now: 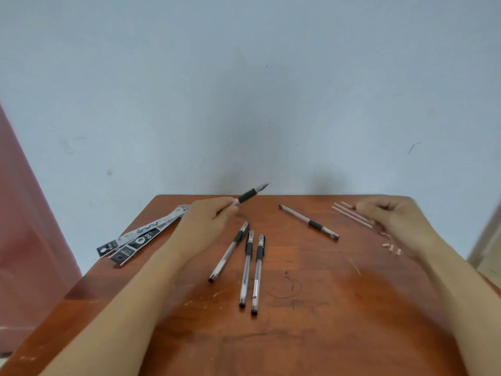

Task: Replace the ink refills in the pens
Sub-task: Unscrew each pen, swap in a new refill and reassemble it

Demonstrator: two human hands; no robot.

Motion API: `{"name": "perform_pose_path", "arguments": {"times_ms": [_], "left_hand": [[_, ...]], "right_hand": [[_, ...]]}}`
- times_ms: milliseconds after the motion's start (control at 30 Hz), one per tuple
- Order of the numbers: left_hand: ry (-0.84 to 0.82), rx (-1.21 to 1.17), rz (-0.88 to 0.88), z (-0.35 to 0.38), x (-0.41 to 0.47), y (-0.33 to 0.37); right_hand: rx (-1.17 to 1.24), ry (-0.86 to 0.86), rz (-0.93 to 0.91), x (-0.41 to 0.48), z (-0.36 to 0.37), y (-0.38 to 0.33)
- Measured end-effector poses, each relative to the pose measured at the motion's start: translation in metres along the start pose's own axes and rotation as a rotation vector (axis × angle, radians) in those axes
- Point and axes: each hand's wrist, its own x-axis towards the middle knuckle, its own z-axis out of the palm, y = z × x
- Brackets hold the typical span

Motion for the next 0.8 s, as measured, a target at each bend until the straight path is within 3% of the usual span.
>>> {"name": "perform_pose_path", "arguments": {"times_ms": [100, 300, 500, 800], "left_hand": [[-0.095, 0.029, 0.063, 0.014, 0.0, 0.013], [-0.125, 0.078, 0.045, 0.019, -0.004, 0.004], [-0.176, 0.13, 0.039, 0.028, -0.004, 0.004], [-0.178, 0.177, 0.03, 0.03, -0.004, 0.008]], "right_hand": [[-0.223, -0.191, -0.046, -0.001, 0.034, 0.0], [-0.601, -0.279, -0.207, -0.006, 0.066, 0.011], [-0.773, -0.346, -0.221, -0.01, 0.072, 0.008], [-0.804, -0.377, -0.236, -0.008, 0.074, 0.011]]}}
